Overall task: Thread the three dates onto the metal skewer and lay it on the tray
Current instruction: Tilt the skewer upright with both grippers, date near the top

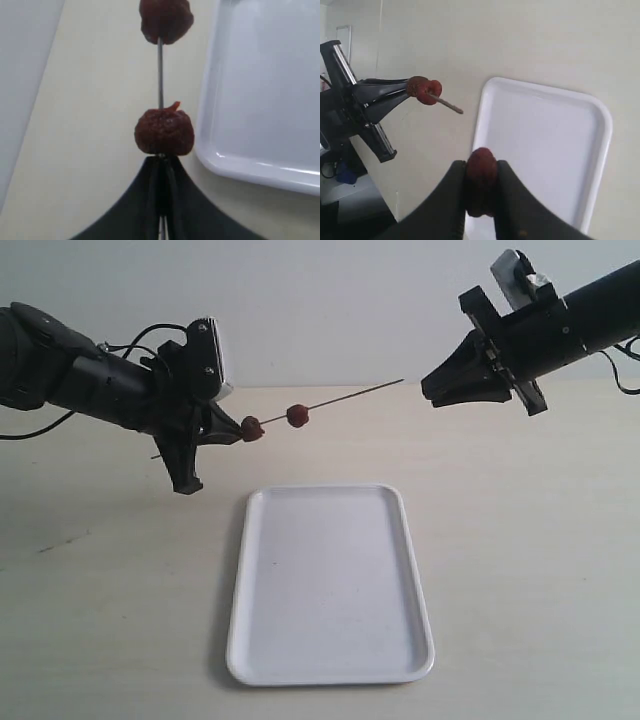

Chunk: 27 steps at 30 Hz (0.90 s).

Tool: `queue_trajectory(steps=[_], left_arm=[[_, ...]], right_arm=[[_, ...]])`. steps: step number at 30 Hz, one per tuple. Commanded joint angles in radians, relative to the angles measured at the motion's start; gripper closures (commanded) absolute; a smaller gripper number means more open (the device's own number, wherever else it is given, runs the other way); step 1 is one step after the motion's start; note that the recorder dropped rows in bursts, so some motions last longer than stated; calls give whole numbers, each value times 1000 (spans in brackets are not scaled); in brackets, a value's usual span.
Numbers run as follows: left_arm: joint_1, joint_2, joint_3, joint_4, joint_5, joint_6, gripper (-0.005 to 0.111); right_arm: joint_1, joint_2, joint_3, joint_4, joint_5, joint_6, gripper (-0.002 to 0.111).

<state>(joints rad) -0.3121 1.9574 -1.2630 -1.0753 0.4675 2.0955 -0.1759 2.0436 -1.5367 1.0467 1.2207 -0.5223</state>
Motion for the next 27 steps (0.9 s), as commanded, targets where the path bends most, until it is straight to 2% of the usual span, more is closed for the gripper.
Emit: queue_trajectory(steps=[1, 7, 12, 17, 22, 27], left_arm=[[-1, -7, -8, -78, 65, -6, 107], [-1, -7, -8, -90, 83, -124, 107], [-1, -7, -8, -93, 84, -379, 107], [-7, -7, -8, -119, 191, -579, 107], [-7, -7, -8, -151, 264, -870, 107], [-7, -5, -8, -148, 373, -947, 107]], right_arm=[[2, -6, -5, 91, 0, -60, 96], [2, -6, -5, 129, -76, -121, 96], [13, -6, -5, 182, -248, -183, 96], [89, -6, -5, 261, -457, -267, 96], [198, -6, -5, 272, -712, -344, 96], [258, -6, -5, 386, -847, -461, 96]])
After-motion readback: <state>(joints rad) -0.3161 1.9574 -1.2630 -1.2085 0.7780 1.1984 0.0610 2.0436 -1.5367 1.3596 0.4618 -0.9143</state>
